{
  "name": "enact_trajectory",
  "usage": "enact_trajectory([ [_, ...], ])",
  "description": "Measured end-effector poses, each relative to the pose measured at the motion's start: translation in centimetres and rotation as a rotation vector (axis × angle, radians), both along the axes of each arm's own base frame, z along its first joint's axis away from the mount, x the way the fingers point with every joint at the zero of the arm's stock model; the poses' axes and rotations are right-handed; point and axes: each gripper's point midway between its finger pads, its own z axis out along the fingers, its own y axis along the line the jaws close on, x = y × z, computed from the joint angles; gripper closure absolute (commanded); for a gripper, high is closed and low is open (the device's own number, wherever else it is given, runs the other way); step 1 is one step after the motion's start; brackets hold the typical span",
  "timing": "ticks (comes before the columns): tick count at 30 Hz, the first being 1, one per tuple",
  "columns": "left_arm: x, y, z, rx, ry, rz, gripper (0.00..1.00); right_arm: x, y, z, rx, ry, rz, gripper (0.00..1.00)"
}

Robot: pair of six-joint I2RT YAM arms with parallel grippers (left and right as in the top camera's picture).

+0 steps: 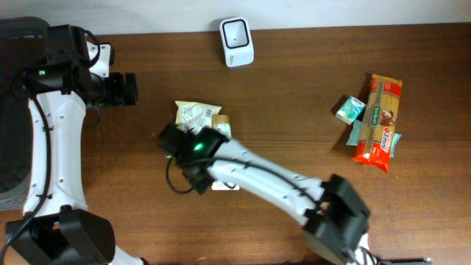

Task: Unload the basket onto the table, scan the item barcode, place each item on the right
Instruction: 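Carry the spaghetti package right and lay it down beside the tissues, then reach the right gripper to the white bamboo-print package and grasp it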

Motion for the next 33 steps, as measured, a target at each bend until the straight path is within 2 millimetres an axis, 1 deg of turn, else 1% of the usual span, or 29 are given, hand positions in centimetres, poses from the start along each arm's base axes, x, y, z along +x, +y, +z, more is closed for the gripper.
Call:
enact_trajectory([
  [2, 0.0, 0.0, 0.0, 0.000, 0.000, 0.000, 0.01, -0.2, 0.9, -3.8, -0.136, -0.070, 0.070, 0.20],
  [4, 0.0, 0.0, 0.0, 0.000, 0.000, 0.000, 0.01, 0.4, 0.0, -6.8, -0.252, -0.103, 0.086, 0.20],
  [5, 0.0, 0.0, 0.0, 0.000, 0.000, 0.000, 0.01, 0.6, -0.4, -7.6, -0.285, -0.111, 0.089, 0.20],
  [8, 0.0, 0.0, 0.0, 0.000, 0.000, 0.000, 0.01, 1.2, -0.8, -7.3, -0.310, -0.150, 0.087, 0.20],
  [12, 0.0, 0.0, 0.0, 0.000, 0.000, 0.000, 0.01, 1.3, -0.9, -7.2, -0.326, -0.152, 0.112, 0.21],
  [13, 0.0, 0.0, 0.0, 0.000, 0.000, 0.000, 0.01, 1.3, -1.2, -7.2, -0.338, -0.148, 0.116, 0.21],
  [14, 0.0, 0.0, 0.0, 0.000, 0.000, 0.000, 0.01, 1.4, -1.9, -7.3, -0.358, -0.133, 0.114, 0.21],
  [16, 0.0, 0.0, 0.0, 0.000, 0.000, 0.000, 0.01, 2.8, -4.5, -7.9, -0.394, -0.099, 0.061, 0.30],
  [17, 0.0, 0.0, 0.0, 0.000, 0.000, 0.000, 0.01, 3.2, -5.2, -8.1, -0.397, -0.086, 0.041, 0.40],
  [18, 0.0, 0.0, 0.0, 0.001, 0.000, 0.000, 0.01, 4.0, -6.6, -8.2, -0.403, -0.062, 0.005, 0.58],
  [19, 0.0, 0.0, 0.0, 0.001, 0.000, 0.000, 0.01, 4.4, -7.2, -8.3, -0.399, -0.048, -0.015, 0.71],
  [20, 0.0, 0.0, 0.0, 0.001, 0.000, 0.000, 0.01, 4.9, -8.4, -8.7, -0.402, -0.025, -0.046, 0.88],
  [21, 0.0, 0.0, 0.0, 0.001, 0.000, 0.000, 0.01, 5.1, -8.8, -8.7, -0.402, -0.019, -0.064, 0.96],
  [22, 0.0, 0.0, 0.0, 0.001, 0.000, 0.000, 0.01, 5.3, -9.2, -8.5, -0.410, -0.021, -0.069, 0.96],
  [23, 0.0, 0.0, 0.0, 0.000, 0.000, 0.000, 0.01, 5.5, -9.5, -8.0, -0.414, -0.032, -0.075, 0.96],
  [26, 0.0, 0.0, 0.0, 0.000, 0.000, 0.000, 0.01, 5.3, -9.9, -7.6, -0.400, 0.012, -0.090, 0.96],
  [27, 0.0, 0.0, 0.0, 0.000, 0.000, 0.000, 0.01, 4.9, -10.0, -6.7, -0.318, 0.094, -0.107, 0.96],
  [29, 0.0, 0.0, 0.0, 0.000, 0.000, 0.000, 0.01, 4.5, -9.2, -5.0, -0.146, 0.201, -0.123, 0.96],
  [31, 0.0, 0.0, 0.0, 0.000, 0.000, 0.000, 0.01, 4.9, -8.7, 0.0, 0.119, 0.262, -0.143, 0.96],
  [32, 0.0, 0.0, 0.0, 0.000, 0.000, 0.000, 0.01, 5.6, -9.0, 3.1, 0.254, 0.266, -0.149, 0.96],
  [33, 0.0, 0.0, 0.0, 0.000, 0.000, 0.000, 0.01, 6.1, -9.6, 5.2, 0.393, 0.303, -0.147, 0.96],
])
